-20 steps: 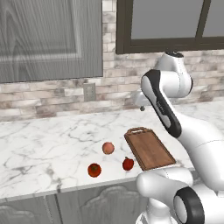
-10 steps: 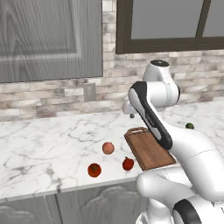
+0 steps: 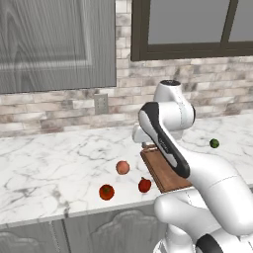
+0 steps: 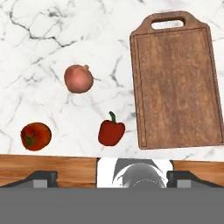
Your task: Place the avocado, onion, tomato, and bell pepper on the cutting board.
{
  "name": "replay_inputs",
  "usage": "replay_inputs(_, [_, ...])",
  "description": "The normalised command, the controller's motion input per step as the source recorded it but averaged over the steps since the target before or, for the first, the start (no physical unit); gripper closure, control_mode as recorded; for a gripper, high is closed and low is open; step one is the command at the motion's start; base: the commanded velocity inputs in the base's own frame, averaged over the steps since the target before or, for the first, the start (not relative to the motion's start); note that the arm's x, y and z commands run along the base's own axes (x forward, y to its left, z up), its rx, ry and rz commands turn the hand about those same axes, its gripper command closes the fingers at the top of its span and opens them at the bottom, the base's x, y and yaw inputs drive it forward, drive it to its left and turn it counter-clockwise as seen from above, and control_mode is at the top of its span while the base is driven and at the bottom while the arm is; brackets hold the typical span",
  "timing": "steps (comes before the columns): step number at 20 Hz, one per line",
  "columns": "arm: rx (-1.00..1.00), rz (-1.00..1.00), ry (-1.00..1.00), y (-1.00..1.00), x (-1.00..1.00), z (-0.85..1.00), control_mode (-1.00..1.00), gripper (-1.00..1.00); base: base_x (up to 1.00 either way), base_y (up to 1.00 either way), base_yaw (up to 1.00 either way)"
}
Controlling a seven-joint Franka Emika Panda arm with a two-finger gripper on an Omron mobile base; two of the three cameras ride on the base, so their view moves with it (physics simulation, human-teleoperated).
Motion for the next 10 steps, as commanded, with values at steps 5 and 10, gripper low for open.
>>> replay_inputs(5, [0.00, -0.01, 0.15, 0.19, -0.01, -0.37, -1.00, -1.00, 0.00, 0.00, 0.00])
replay_inputs(10, [0.00, 0.00, 0.07, 0.01, 0.00, -0.27, -1.00, -1.00, 0.00, 0.00, 0.00])
